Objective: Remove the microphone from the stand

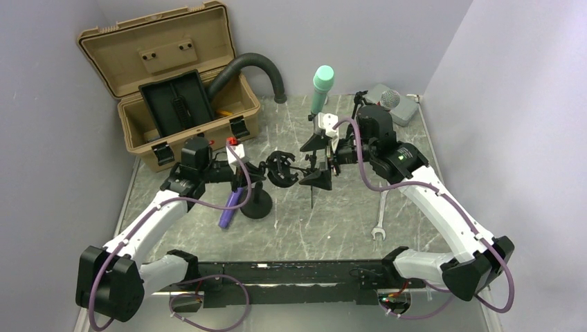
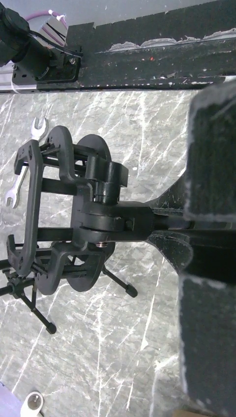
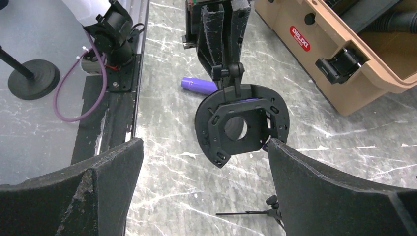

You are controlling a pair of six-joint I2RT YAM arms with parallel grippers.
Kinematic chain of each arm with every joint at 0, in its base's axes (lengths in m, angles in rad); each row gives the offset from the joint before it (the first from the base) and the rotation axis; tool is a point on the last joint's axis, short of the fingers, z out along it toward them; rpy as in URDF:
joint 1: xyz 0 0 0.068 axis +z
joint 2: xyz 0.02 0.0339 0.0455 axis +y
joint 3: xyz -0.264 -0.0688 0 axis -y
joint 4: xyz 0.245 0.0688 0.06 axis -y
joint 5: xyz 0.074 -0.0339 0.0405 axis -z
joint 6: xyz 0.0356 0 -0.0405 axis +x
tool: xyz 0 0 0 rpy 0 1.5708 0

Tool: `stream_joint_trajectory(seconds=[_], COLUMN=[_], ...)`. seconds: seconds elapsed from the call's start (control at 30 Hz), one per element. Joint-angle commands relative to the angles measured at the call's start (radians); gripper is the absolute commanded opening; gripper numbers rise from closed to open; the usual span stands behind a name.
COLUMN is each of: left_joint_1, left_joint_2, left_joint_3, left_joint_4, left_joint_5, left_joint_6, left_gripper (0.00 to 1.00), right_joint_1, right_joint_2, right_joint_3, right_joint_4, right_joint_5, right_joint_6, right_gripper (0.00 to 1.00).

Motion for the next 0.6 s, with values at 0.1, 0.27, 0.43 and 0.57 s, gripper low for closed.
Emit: stream_joint_trajectory(seconds=[0.1, 0.27, 0.43, 0.57], left_joint_1=[0.009, 0.029, 0.134, 0.221], left_joint_2=[-0.031, -0.026, -0.039, -0.043], left_joint_3=[0.093, 0.167, 0.218, 0.3], left_joint_4=[0.193, 0.25, 0.438, 0.54], left_joint_5=[0.108, 0.16, 0.176, 0.173], left_joint_6=[-0.216, -0.403, -0.693, -0.889], left_gripper=[0.0, 0.0, 0.0, 0.0], right_joint_1=[-0.003, -0.003, -0.003, 0.0], right_joint_2=[-0.013, -0.014, -0.009, 0.01], right_joint_3=[0.054, 0.08, 0.129, 0.166], right_joint_4=[0.046, 0.05, 0.056, 0.094], right_joint_5=[-0.024, -0.039, -0.056, -0.094], right_joint_6=[0.017, 0.045, 0.096, 0.175], right_gripper=[1.0, 1.0, 1.0, 1.0])
